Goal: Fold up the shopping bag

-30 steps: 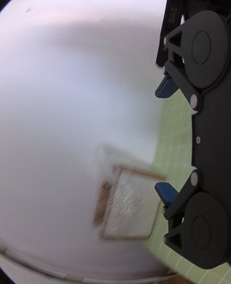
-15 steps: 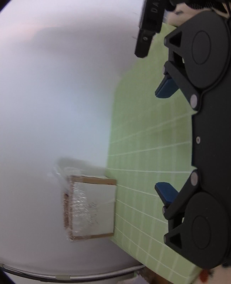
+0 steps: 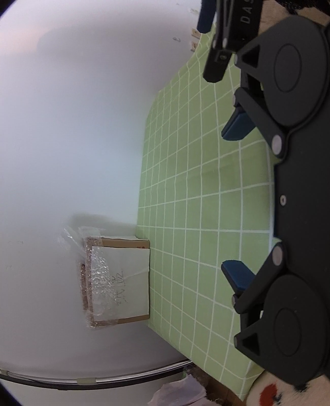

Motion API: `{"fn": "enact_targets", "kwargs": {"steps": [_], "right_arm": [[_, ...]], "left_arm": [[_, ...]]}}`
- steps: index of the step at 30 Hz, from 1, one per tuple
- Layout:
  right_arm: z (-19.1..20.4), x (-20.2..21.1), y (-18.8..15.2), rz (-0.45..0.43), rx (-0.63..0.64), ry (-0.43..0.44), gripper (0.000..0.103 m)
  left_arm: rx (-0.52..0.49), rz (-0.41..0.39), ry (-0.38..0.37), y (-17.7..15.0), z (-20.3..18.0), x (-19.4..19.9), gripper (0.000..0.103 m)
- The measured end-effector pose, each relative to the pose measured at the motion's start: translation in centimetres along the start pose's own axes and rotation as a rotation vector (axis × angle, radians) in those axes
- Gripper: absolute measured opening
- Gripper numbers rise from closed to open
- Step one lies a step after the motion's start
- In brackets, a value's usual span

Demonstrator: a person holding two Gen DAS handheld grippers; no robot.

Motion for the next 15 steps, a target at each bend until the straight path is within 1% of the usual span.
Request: {"fn": "enact_targets", "kwargs": {"steps": [5,15], "right_arm": [[0.65,0.05,-0.15,0.004,0.021,-0.003,0.103],[0.18,-0.20,-0.42,0.018,0.019,-0.017,0.103]], "left_arm": [[0.014,-0.001,0.004,-0.02,0.13,-0.01,0.102],[0.044,-0.010,0.006,-0.11,0.53,-0.07,0.102]]}}
Point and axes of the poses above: each gripper's, at about its wrist camera, not at the fingertips, and x roughly against the way its jaws point, z to its left, y to its top, the point moved 3 cm from there along -x, roughly the way its jaws point, and after that the axes turned 4 degrees about -z, right-handed, at the moved point
